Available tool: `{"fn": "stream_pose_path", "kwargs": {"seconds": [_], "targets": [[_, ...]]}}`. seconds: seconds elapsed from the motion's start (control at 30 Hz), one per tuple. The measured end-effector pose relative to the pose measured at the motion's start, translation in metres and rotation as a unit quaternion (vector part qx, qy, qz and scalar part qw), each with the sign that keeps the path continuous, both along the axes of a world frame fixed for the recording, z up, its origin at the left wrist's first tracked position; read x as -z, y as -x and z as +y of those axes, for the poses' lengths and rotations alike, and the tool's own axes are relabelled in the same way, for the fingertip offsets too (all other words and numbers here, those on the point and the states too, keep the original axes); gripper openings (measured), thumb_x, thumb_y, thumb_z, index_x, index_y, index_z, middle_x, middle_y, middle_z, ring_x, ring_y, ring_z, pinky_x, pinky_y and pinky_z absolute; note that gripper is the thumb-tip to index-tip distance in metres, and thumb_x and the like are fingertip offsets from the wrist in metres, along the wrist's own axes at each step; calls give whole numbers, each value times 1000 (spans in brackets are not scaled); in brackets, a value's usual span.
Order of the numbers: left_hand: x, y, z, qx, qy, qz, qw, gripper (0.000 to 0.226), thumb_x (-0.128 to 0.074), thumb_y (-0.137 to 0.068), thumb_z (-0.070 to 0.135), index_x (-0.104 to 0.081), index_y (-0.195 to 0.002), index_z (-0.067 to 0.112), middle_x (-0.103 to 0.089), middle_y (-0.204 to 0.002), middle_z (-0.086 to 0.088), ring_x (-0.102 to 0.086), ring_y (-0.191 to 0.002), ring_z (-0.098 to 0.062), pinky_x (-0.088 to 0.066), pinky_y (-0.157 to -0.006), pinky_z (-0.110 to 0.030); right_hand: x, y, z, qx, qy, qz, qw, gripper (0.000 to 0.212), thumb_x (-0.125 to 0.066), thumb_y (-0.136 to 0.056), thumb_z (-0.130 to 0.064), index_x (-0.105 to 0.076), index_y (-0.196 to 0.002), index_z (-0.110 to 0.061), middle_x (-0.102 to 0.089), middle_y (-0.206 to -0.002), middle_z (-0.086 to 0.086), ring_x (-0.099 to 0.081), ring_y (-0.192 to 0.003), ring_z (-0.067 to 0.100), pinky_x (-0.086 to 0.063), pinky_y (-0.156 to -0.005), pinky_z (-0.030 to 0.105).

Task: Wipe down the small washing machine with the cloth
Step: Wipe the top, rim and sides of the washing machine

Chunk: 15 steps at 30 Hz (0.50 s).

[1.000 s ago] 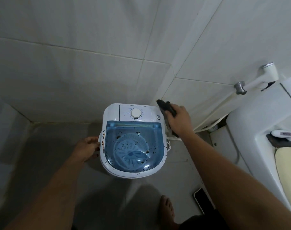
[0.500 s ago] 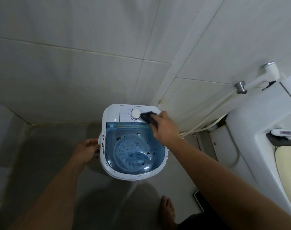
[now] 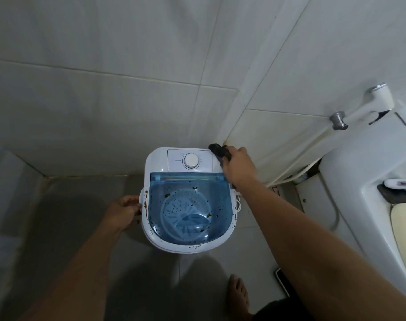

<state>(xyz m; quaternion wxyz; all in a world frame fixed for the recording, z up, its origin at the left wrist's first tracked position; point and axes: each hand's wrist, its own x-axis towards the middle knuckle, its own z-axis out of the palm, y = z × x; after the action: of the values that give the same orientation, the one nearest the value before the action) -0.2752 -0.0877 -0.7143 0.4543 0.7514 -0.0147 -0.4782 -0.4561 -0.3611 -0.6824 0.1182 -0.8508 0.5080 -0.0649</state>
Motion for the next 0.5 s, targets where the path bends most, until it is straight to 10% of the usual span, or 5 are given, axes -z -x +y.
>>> {"fn": "stream_pose_path", "kwargs": {"seconds": [0.17, 0.33, 0.5], "targets": [[-2, 1, 0, -2, 2, 5, 1000, 26, -57, -97, 3, -65, -121, 5, -70, -111, -21, -66, -86, -29, -53, -79, -38, 7, -4, 29, -176, 28, -25, 984, 42, -53, -100, -37, -51, -142, -28, -53, -119, 7, -59, -94, 28, -55, -79, 41], [-5, 3, 1, 0, -10, -4, 1000, 26, -56, -97, 5, -65, -121, 8, -72, -112, -18, -67, -88, -26, -53, -77, -34, 4, -14, -1, 82, -106, -101, 986, 39, -50, -95, -33, -57, -133, -23, -60, -111, 15, -65, -87, 32, -60, -80, 46], [-7, 5, 0, -13, -9, 7, 1000, 23, -56, -97, 7, -65, -118, 12, -72, -105, -13, -67, -82, -21, -54, -82, -38, -1, 12, 5, 75, -168, -170, 968, 30, -54, -101, -16, -63, -129, -14, -69, -100, 10, -66, -80, 24, -49, -59, 16]]}}
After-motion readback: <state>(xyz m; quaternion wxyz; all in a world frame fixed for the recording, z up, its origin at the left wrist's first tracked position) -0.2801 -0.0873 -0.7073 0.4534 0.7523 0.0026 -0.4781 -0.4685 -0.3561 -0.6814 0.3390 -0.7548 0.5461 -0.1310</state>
